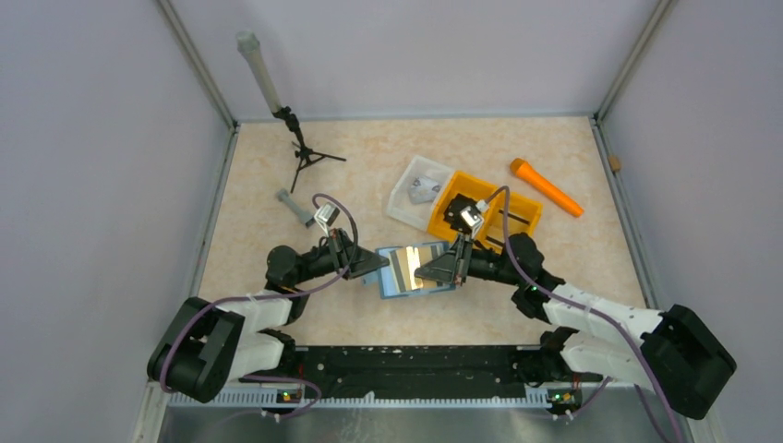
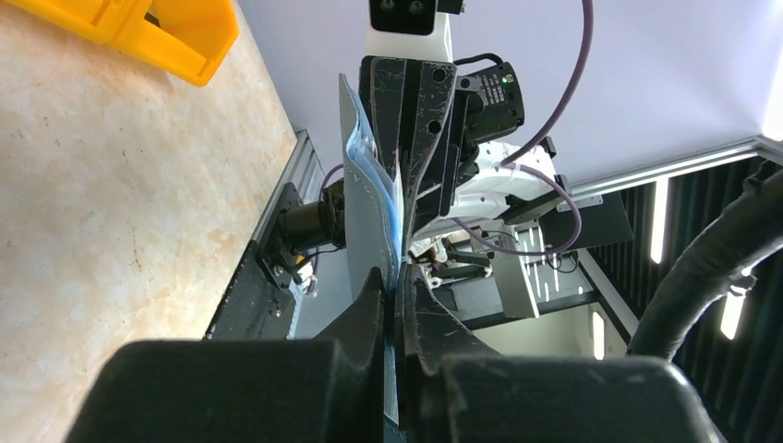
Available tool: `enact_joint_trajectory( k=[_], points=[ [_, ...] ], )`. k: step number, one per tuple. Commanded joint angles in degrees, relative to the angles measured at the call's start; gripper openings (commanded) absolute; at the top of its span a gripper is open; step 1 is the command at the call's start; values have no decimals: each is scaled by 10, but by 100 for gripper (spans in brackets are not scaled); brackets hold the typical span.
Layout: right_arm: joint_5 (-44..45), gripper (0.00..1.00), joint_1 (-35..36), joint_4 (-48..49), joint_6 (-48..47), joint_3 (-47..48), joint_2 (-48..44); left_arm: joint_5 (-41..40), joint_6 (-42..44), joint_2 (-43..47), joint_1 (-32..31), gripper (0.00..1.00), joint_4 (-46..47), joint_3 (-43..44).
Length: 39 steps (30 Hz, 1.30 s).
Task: Take the credit cards out of the card holder
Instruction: Remove the credit card from the card holder, then place the credit card in the storage box.
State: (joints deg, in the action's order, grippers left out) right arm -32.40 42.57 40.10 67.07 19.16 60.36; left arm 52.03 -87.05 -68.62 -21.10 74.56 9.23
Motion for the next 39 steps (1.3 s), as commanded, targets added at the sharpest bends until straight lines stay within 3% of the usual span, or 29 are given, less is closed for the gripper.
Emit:
enact_joint_trajectory(
  k=[1,14,17,21,25,30,35,39],
  points=[
    [8,0,-24,-57,-38,23,-42,-7,23,13,6,0,0,10],
    [17,0,-109,-330,-226,100,-103,-7,135,60,26,0,-222,29],
    [94,0,-110,-477,-335,173,-96,-18,208,89,26,0,-360,48],
    [209,0,-110,-609,-479,269,-74,-24,266,124,26,0,-459,77],
    [216,0,-110,-631,-653,297,-97,-18,306,132,26,0,-520,105],
    [344,0,-110,-642,-830,300,-129,-1,313,134,26,0,-529,115],
    [487,0,-110,-688,-919,331,-78,7,330,144,26,0,-563,130],
    [538,0,-110,-684,-974,329,-44,5,353,156,26,0,-603,141]
  ],
)
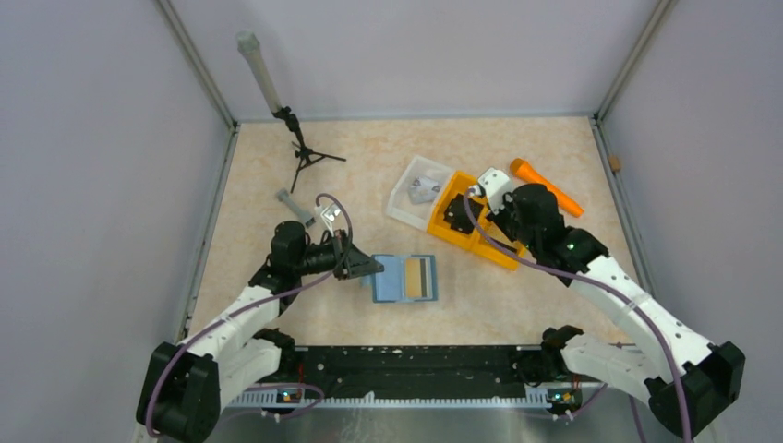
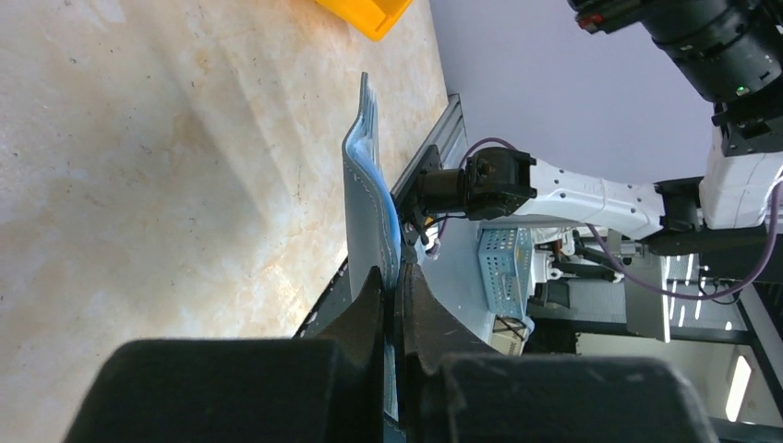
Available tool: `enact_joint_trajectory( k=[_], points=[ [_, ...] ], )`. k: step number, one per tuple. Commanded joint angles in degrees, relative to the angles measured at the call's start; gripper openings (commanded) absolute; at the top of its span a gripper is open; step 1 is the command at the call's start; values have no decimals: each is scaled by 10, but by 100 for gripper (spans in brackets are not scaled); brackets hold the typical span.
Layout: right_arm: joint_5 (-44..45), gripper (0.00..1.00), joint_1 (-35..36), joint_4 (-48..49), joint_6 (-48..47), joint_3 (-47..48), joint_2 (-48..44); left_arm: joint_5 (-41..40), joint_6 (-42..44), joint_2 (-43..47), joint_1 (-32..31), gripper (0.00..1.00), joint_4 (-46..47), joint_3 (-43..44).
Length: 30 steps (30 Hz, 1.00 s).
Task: Take the credit cards out of the card holder
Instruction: Place the credit card in the storage box.
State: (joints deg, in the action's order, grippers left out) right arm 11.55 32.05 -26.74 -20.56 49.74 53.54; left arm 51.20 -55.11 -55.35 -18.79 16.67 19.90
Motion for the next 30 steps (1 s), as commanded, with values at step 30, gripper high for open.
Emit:
enact_joint_trajectory(
  k=[30],
  points=[
    [113,0,-58,191,-264,-57,215,17,55,28,2,0,-50,34]
  ],
)
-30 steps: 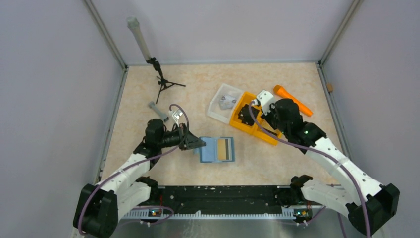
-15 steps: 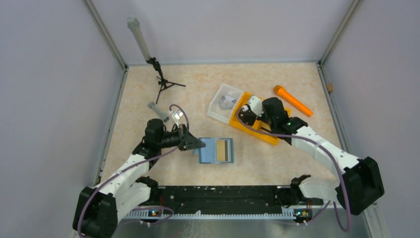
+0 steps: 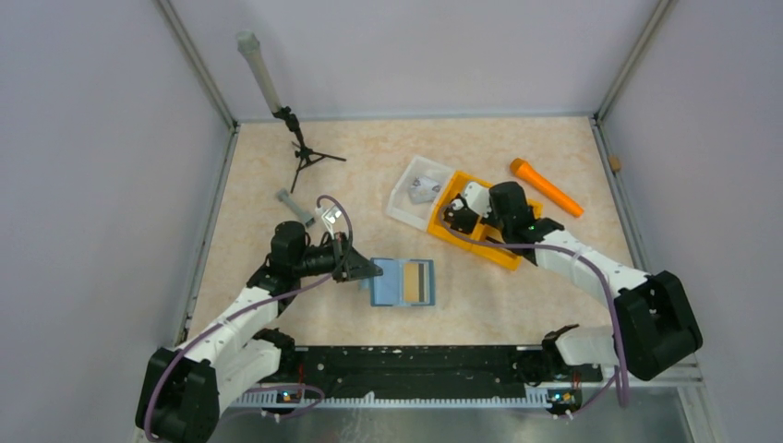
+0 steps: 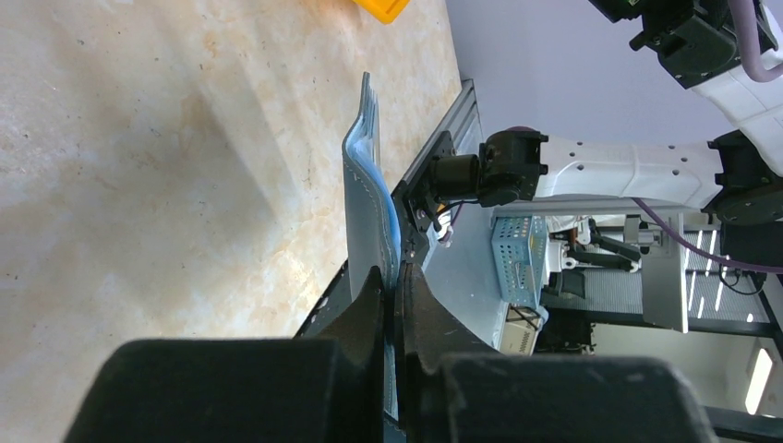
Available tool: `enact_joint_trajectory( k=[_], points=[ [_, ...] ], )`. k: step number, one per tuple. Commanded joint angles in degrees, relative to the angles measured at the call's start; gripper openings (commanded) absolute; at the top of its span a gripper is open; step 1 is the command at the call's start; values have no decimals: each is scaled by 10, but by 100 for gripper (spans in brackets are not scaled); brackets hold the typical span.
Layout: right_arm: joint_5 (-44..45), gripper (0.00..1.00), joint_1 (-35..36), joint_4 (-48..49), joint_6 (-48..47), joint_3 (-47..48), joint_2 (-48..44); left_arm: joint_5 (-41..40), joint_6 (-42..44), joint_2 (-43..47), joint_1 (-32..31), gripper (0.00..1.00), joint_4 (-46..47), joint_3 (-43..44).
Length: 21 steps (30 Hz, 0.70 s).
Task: Take the credit cards out of the card holder
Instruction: Place the credit card in the storage box.
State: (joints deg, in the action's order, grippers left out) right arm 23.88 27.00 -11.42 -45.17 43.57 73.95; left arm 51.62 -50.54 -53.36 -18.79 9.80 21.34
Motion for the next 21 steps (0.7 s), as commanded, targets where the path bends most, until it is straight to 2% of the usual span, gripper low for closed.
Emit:
enact_joint_trajectory(
  k=[1,3,5,7,10,15,18,21],
  points=[
    [-12,0,-7,40,-18,4,15,12,10,7,2,0,19,20],
    [-10,2,-7,42,-15,5,23,14,9,7,3,0,18,20],
    [-1,31,-7,39,-9,10,30,14,10,8,2,0,16,21],
    [-1,40,-7,23,-2,21,32,13,11,9,2,0,13,20],
    [-11,45,-7,5,13,33,21,10,13,10,2,0,9,19],
    [-38,47,2,-60,77,73,-35,1,13,11,3,0,8,20],
    [-77,50,19,-79,177,91,-88,-3,11,14,2,0,14,19],
    [-146,52,26,-71,340,101,-129,-6,-3,16,2,0,34,16]
  ],
)
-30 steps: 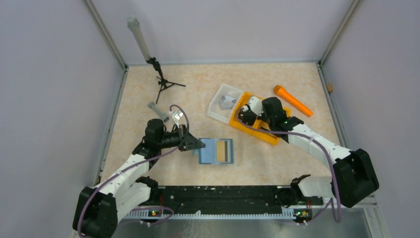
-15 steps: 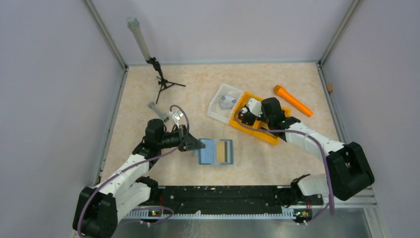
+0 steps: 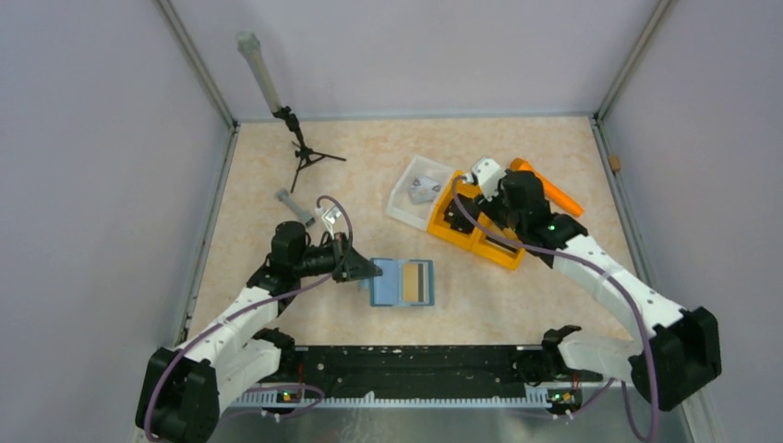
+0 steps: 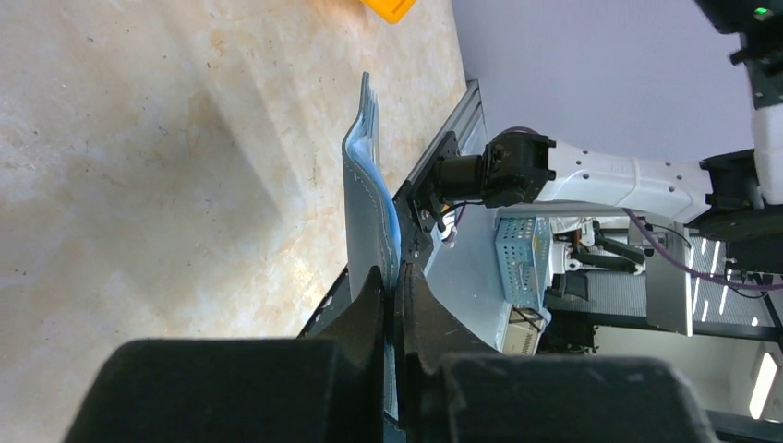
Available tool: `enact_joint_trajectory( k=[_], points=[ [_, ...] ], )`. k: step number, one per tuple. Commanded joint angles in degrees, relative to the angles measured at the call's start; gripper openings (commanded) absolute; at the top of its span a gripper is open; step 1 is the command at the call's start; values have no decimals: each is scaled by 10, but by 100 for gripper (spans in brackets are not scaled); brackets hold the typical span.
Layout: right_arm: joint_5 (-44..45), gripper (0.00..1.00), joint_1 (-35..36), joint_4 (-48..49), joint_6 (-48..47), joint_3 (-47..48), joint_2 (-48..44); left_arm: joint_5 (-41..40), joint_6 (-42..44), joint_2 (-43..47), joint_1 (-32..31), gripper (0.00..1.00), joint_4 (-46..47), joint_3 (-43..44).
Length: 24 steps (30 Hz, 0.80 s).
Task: Take the credit cards out of the card holder
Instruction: Place the credit card in the storage box, then remove the credit card from the card holder.
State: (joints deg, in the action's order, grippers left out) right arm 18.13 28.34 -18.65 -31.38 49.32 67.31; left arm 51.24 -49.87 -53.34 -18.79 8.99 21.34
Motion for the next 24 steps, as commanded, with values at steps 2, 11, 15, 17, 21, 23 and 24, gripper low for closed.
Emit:
enact_joint_trajectory(
  k=[2,11,15,17,21,23,24],
  points=[
    [-147,53,13,4,313,43,-77,-4,-27,16,3,0,67,11],
    [-394,84,12,135,612,-74,-131,-4,-116,8,3,0,185,-1],
    [-471,86,13,282,720,-168,-153,1,-173,-1,3,0,263,-11],
    [-493,84,13,321,745,-191,-156,5,-194,-8,4,0,293,-13],
    [-544,77,12,414,797,-241,-167,17,-218,-19,3,0,329,-11],
    [-562,71,12,461,821,-260,-172,21,-220,-20,3,0,333,-8],
    [-565,67,13,474,830,-266,-174,21,-221,-20,3,0,333,-8]
  ],
)
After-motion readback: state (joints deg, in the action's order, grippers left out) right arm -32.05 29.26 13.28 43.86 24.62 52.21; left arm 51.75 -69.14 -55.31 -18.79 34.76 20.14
